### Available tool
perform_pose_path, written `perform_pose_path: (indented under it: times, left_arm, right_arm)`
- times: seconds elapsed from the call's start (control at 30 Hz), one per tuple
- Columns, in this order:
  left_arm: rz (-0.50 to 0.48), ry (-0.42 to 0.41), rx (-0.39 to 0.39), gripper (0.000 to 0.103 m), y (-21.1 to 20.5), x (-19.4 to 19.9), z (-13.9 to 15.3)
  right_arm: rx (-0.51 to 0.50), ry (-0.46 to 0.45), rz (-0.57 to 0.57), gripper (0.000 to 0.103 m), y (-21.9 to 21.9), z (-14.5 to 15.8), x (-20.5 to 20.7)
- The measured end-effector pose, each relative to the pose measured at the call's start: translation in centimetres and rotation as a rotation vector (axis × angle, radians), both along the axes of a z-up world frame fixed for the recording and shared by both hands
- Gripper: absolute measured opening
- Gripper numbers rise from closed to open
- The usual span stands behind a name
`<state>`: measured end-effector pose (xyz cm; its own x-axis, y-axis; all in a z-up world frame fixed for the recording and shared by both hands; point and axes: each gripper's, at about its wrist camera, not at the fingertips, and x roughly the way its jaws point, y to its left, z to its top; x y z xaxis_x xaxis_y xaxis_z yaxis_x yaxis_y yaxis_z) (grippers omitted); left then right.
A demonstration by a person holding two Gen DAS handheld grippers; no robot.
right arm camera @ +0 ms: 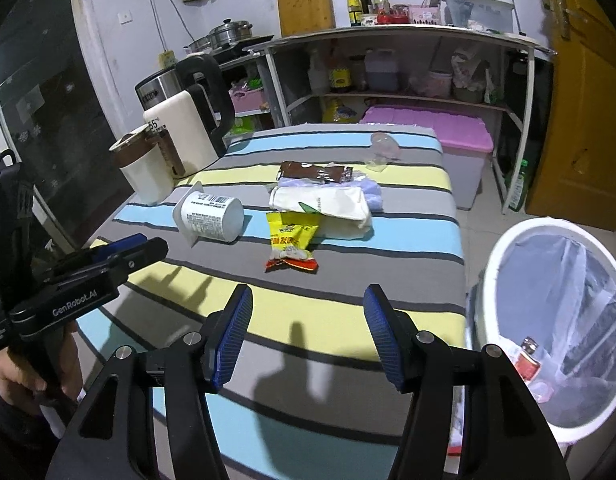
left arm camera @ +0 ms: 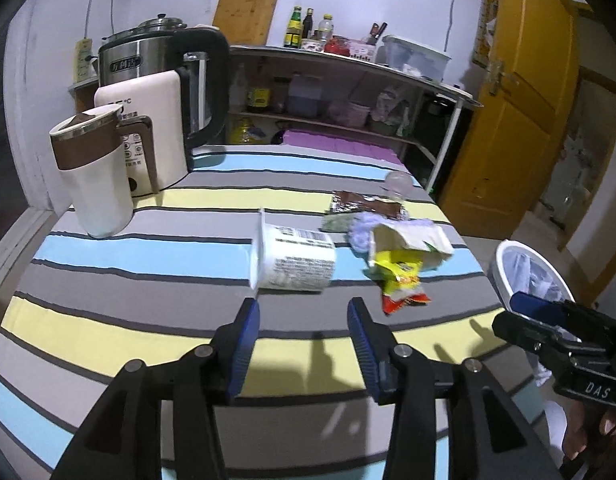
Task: Collect trash
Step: 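Move both tools back toward the yogurt cup and yellow bag, then grasp the white yogurt cup with the left tool while the right tool grasps the yellow snack bag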
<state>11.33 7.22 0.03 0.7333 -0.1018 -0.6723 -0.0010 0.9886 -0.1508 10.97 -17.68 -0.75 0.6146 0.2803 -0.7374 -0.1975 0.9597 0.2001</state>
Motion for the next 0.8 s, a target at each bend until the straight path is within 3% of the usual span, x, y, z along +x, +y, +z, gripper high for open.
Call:
perform_pose_path:
  times: [0.8]
  left_arm:
    - [-0.02, 0.025, -0.061, 0.048, 3.1, 6.1, -2.8]
  right_arm:
    - [-0.016, 0.077, -0.007, 0.059, 3.7, -3.9, 7.3]
